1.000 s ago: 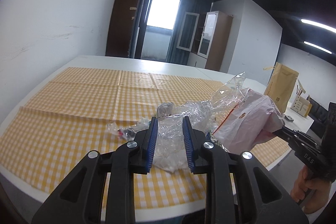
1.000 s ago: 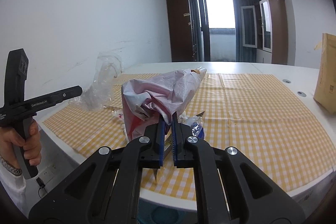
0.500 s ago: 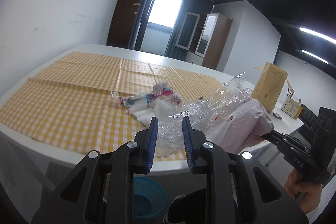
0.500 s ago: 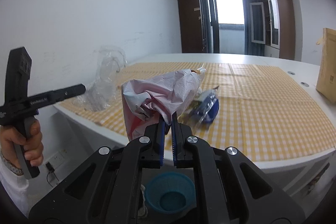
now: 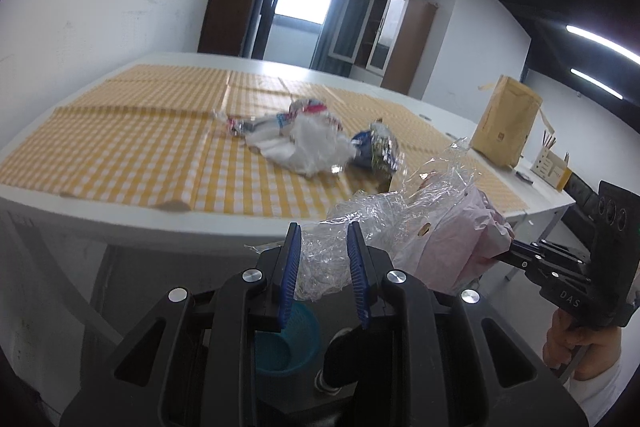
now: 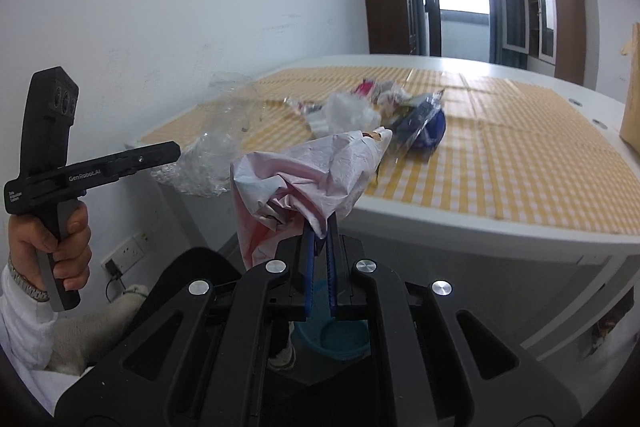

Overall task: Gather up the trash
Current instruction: 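Lift both held items off the table and carry them toward the blue basket, then lower both held items over the blue mesh basket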

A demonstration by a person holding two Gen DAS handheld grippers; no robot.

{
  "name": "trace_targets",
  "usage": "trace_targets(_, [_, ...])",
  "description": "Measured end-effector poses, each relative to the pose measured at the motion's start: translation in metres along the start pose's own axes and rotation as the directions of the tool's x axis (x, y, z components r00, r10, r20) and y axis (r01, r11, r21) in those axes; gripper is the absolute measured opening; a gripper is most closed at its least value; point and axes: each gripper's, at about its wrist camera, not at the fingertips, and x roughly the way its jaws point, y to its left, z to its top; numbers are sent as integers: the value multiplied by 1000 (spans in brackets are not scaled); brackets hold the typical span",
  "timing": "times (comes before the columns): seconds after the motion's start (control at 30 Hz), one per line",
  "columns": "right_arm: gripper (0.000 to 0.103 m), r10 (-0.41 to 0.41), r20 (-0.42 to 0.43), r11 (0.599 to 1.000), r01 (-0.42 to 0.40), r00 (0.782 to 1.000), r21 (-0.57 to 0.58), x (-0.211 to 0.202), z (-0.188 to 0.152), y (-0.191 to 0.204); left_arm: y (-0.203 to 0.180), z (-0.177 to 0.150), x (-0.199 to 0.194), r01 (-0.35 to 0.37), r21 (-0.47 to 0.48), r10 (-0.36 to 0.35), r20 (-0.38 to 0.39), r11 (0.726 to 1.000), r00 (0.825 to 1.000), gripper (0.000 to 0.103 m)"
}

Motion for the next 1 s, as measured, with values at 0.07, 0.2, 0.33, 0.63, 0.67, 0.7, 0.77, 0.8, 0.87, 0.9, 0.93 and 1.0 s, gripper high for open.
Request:
trace_targets(0.07, [4, 3, -37, 1000, -3, 999, -2, 8, -10, 2, 3, -10, 9, -1, -2, 1, -33, 1000, 999, 23])
trace_targets(0.2, [4, 11, -91, 1000, -10, 996, 3, 24, -25, 6, 1, -27, 22, -8, 45, 11, -79, 999, 997, 23])
trace_targets(0.33, [4, 6, -146, 1000, -4, 989, 13, 44, -48, 7, 6, -40, 39, -10, 42, 15, -126, 999, 992, 23])
trace_targets(0.63, [3, 33, -248, 999, -22, 968, 47, 88, -78, 6, 20, -69, 79, -32, 31, 39, -230, 999, 972, 23])
trace_targets(0.67, [3, 33, -255, 998, -21, 966, 51, 91, -80, 5, 23, -72, 84, -36, 28, 42, -240, 999, 970, 23])
trace_targets(0.7, [3, 35, -261, 998, -22, 965, 53, 94, -84, 5, 25, -75, 86, -38, 24, 42, -248, 999, 968, 23])
trace_targets(0.77, [3, 39, -275, 998, -24, 961, 59, 101, -88, 4, 27, -80, 94, -38, 22, 42, -264, 999, 964, 22])
trace_targets(0.8, [3, 44, -284, 997, -26, 958, 66, 104, -93, 3, 28, -82, 96, -39, 22, 44, -272, 999, 961, 22])
trace_targets(0.87, [2, 47, -306, 997, -25, 951, 76, 113, -101, 3, 30, -88, 105, -45, 24, 50, -292, 999, 955, 22])
trace_targets(0.9, [2, 52, -317, 996, -27, 947, 82, 117, -105, 2, 32, -91, 108, -47, 23, 52, -299, 999, 953, 22])
trace_targets(0.93, [2, 57, -326, 996, -29, 944, 90, 121, -108, 1, 33, -93, 112, -49, 23, 54, -307, 999, 950, 23])
trace_targets(1.0, [2, 69, -346, 994, -33, 936, 108, 131, -115, -1, 37, -98, 122, -59, 19, 62, -327, 998, 943, 22])
